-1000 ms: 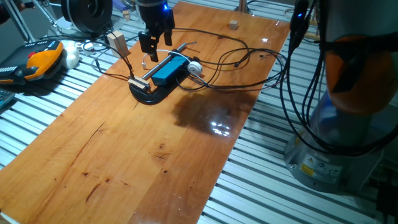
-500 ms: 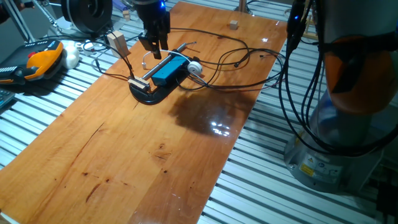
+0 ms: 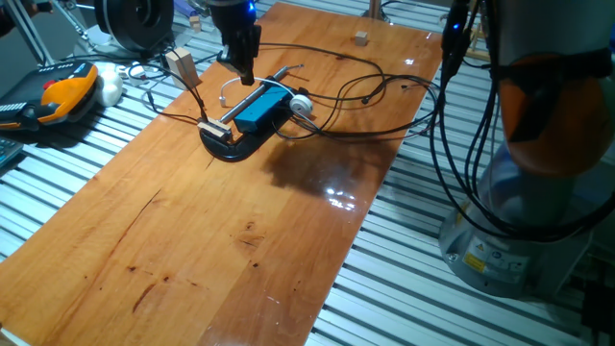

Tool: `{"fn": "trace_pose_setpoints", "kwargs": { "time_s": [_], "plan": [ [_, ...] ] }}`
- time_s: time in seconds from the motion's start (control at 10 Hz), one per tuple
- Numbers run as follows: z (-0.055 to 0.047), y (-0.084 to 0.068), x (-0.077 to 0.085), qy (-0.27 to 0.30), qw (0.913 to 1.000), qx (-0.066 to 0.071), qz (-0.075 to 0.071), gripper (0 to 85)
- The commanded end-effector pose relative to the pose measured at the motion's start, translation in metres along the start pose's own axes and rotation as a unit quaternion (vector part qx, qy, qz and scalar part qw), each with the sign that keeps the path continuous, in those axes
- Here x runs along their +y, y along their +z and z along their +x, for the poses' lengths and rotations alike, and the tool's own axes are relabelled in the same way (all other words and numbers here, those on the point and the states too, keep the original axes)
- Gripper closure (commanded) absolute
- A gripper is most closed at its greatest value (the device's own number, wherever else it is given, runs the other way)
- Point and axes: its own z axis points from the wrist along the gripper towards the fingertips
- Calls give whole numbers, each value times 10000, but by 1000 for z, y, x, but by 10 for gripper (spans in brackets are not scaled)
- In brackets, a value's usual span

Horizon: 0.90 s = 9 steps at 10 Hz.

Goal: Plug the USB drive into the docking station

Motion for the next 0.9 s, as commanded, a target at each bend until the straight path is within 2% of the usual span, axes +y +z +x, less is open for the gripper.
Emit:
{"fn": "trace_pose_setpoints", "kwargs": {
  "time_s": [0.0,0.5,0.8],
  "plan": [
    [-1,1,-1,5,10000,-24,12,850],
    [-5,7,-4,-102,9996,-121,243,850],
    [-7,15,-9,-173,9995,-168,217,850]
  ]
}}
